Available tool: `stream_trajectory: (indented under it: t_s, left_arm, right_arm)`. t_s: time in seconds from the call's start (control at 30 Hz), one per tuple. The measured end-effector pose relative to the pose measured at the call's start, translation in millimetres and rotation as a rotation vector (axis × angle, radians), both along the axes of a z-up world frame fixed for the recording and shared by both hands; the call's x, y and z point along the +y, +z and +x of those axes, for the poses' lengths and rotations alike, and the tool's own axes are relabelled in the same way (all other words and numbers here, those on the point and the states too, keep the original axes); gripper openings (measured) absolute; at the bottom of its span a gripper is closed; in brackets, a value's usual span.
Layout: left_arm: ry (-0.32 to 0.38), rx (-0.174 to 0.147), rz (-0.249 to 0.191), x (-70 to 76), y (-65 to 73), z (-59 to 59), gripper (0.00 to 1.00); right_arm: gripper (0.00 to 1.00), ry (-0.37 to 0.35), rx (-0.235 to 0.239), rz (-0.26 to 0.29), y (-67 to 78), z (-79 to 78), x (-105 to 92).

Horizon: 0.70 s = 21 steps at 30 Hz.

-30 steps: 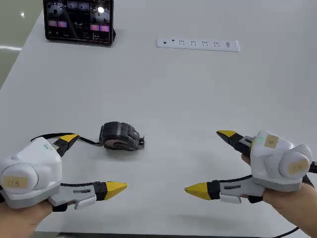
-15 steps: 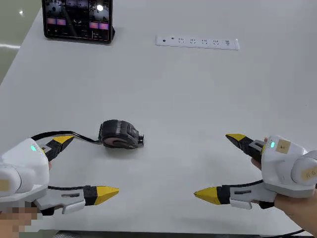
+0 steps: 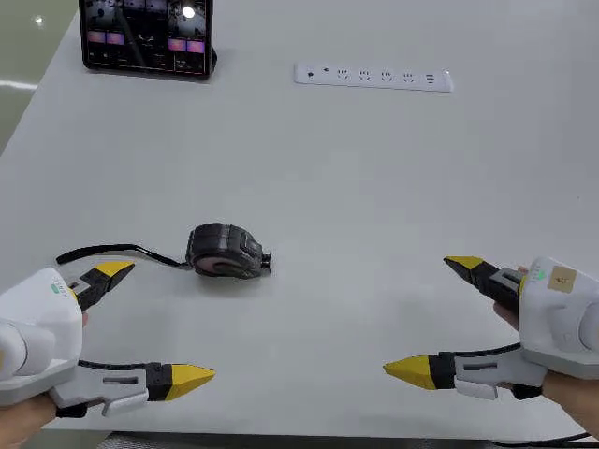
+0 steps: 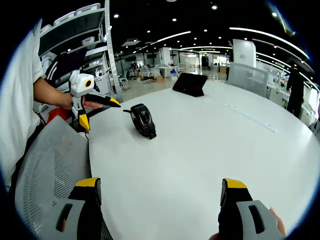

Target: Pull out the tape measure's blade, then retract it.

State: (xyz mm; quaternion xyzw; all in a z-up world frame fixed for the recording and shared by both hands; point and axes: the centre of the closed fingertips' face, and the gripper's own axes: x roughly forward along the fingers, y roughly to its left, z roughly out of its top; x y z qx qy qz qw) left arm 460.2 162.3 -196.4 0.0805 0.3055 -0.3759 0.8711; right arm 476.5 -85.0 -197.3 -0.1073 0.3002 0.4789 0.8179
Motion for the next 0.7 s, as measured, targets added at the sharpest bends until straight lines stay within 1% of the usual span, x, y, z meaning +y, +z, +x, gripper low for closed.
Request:
stream_trajectory:
  t_s: [0.27,0.43,0.7]
  left_arm:
    - [0.003,0.002,-0.002,4.9,1.4,-0.4,0.99]
    - [-0.003,-0.004,0.013,8.6,0.8,-0.7,0.99]
    - [-0.007,-0.002,0.014,10.4,1.7,-0.2,0.99]
  right_arm:
    - [0.99,-0.013,0.005,0.008,0.7,-1.7,-0.9]
    - [0.99,-0.021,0.005,0.014,0.2,-1.9,-0.1]
    - [0.99,-0.020,0.012,0.007,-0.7,-2.9,-2.3]
